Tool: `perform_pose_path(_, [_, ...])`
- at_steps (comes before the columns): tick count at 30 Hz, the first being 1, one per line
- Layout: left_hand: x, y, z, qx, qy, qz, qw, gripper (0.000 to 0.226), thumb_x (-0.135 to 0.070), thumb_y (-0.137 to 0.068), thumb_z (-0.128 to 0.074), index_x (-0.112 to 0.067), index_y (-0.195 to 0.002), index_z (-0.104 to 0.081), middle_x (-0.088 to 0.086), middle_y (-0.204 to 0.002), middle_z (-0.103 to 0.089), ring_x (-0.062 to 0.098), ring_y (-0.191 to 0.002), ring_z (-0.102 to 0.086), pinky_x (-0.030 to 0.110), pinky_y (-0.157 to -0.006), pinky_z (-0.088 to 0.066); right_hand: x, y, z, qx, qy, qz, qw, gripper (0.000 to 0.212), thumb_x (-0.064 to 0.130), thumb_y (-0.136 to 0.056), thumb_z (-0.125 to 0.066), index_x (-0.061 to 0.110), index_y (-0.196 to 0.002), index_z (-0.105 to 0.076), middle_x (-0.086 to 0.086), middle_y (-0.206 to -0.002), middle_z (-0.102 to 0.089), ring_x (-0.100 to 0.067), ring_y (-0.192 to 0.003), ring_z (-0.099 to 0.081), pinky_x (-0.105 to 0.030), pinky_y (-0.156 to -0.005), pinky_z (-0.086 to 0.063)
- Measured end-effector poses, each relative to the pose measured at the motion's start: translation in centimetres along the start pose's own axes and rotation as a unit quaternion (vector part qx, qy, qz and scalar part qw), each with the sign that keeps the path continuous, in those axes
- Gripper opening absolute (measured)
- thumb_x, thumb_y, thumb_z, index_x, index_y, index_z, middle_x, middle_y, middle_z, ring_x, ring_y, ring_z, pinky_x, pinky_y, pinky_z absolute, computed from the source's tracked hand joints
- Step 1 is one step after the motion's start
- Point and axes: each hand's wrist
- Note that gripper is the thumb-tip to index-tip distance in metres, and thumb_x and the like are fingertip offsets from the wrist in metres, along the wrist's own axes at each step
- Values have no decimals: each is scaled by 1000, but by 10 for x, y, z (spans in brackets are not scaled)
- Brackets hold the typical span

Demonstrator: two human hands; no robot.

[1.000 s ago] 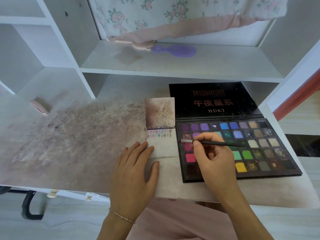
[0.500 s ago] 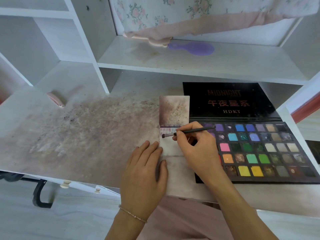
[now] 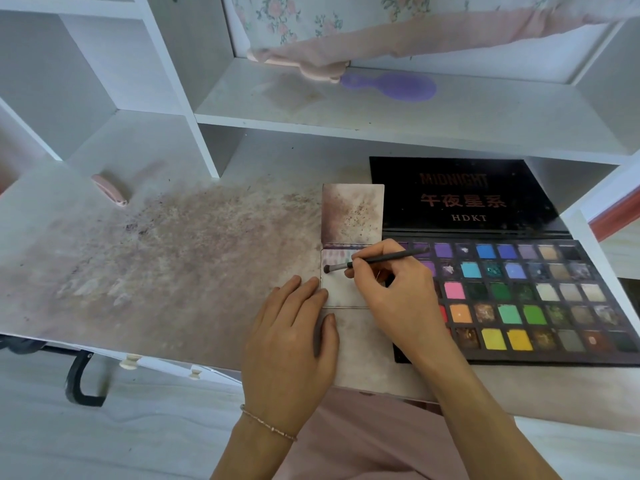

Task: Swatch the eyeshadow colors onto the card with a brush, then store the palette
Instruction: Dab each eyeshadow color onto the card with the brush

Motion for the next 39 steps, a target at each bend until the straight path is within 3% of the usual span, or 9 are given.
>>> perform_pose_path(21, [0,0,-1,-5,3,0,1000,33,-27,-84,-47,-8,-103,-68,5,-113,-67,23,-113,-58,43,-95,-48,-2,0,0,7,6,4,1000,9,14,-84,-58,22,-79,-56,-5,-76,-65,-19,-78,-64,-42,-72,-53])
perform_pose_path(33, [0,0,0,3,-5,5,1000,34,-27,-84,-47,-9,-103,-68,4,-112,-67,22,-113,-58,43,-94,-49,-3,-2,-1,-10,2,30,1000,14,14,-86,-56,27,-80,-55,3,-76,-66,-11,-76,-61,-24,-65,-49])
perform_pose_path(39, [-1,-1,1,8,-10,9,1000,34,-28,-84,-46,-9,-102,-69,4,-111,-67,22,-112,-59,41,-96,-48,2,-1,5,-53,-73,51,995,27,6,-88,-54,33,-86,-58,10,-84,-65,-9,-81,-64,-24,-73,-53])
Point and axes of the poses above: each hand's wrist, its own y-axis away from the middle knuckle, its own z-axis out of the back of the hand, x = y × z
